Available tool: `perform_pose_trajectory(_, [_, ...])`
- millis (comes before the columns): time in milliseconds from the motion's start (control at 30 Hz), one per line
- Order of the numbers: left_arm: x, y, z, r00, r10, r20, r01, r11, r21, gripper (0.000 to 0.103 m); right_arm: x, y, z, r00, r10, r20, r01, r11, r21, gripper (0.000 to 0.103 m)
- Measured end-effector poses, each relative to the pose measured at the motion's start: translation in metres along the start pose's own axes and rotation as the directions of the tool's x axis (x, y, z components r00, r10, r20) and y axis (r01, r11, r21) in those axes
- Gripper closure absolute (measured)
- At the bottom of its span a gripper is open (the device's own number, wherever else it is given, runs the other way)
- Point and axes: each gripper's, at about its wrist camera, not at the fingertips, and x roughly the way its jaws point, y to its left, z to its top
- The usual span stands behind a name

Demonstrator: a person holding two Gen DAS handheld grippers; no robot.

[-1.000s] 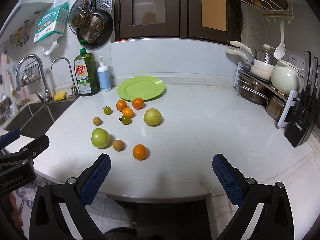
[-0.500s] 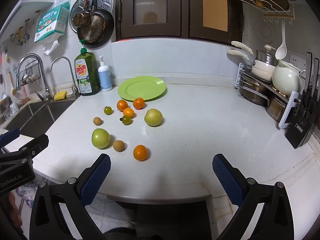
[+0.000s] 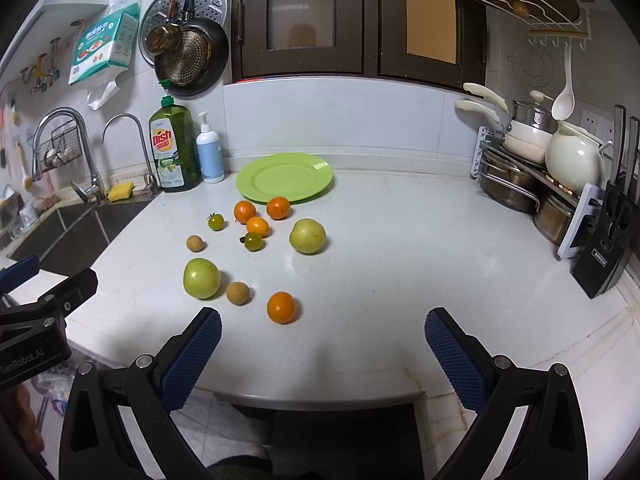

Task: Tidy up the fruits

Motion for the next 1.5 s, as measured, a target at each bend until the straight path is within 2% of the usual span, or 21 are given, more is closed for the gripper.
perform_pose_trajectory(1267, [0.012, -0.004, 0.005, 1.0, -0.006, -0.018, 0.006, 1.0, 0.013, 0.0, 0.009, 0.001, 0.0, 1.0, 0.004, -0.012, -0.004, 1.0, 0.0, 0.0])
perform_pose_trajectory(1433, [0.024, -0.004, 0.005, 0.999, -0.025, -0.043, 0.027, 0.999, 0.043, 0.0, 0.019, 0.003, 0.002, 1.0, 0.006, -0.029, -0.006, 1.0, 0.004, 0.0])
perform_pose_trajectory(1500, [0.029, -0.005, 0.006, 0.997, -0.06, -0.055, 0.063, 0.997, 0.05, 0.0, 0.023, 0.004, 0.002, 0.999, 0.008, -0.038, -0.008, 1.0, 0.006, 0.0])
